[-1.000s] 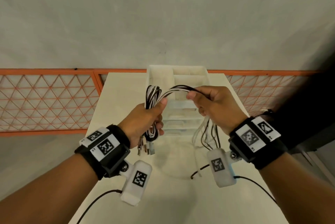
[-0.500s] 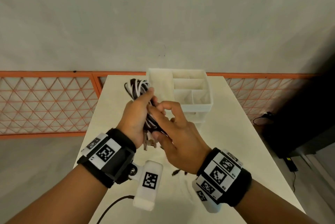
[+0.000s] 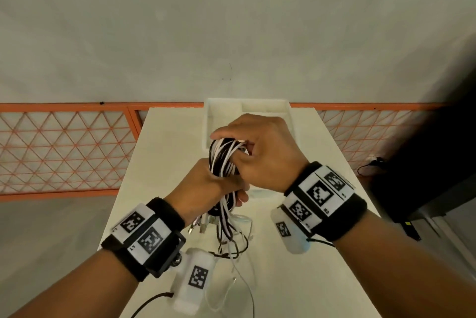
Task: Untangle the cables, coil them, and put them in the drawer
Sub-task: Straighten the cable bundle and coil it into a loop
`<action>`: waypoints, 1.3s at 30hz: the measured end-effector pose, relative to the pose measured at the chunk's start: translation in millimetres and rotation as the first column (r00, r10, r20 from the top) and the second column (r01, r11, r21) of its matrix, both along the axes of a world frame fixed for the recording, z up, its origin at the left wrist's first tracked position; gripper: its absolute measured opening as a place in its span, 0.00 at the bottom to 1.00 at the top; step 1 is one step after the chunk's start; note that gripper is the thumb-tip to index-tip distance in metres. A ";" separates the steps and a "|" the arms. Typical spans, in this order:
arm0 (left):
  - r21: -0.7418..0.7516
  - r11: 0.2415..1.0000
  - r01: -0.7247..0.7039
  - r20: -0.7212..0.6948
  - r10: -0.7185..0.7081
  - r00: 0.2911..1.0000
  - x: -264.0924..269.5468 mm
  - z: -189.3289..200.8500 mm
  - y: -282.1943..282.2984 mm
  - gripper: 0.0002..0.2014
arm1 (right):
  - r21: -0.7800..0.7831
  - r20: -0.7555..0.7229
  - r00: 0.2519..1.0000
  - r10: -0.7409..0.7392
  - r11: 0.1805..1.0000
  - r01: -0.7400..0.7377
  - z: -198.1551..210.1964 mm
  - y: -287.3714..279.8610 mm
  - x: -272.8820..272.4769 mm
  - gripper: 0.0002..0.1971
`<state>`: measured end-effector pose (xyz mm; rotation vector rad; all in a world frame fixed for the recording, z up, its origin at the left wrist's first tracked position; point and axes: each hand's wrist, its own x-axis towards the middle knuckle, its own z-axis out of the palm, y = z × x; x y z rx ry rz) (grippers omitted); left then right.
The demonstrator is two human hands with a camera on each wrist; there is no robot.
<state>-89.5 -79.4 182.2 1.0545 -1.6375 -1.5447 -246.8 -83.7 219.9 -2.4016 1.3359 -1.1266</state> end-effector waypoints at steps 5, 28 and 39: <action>-0.077 0.989 -0.128 -0.097 0.121 0.988 -2.6 5.0 -1.6 0.16 | 0.285 0.308 0.943 -0.126 0.958 0.035 -3.3 3.2 5.6 0.30; -0.021 0.999 0.035 0.358 -0.025 0.933 -4.7 -3.5 0.9 0.10 | 0.272 -0.500 0.802 -0.328 0.819 0.505 -15.4 4.9 -15.4 0.05; -0.061 0.950 -0.307 0.184 0.313 0.932 13.3 -6.5 -14.7 0.06 | 0.492 0.106 0.976 -0.192 0.863 0.117 -10.1 14.4 -40.6 0.13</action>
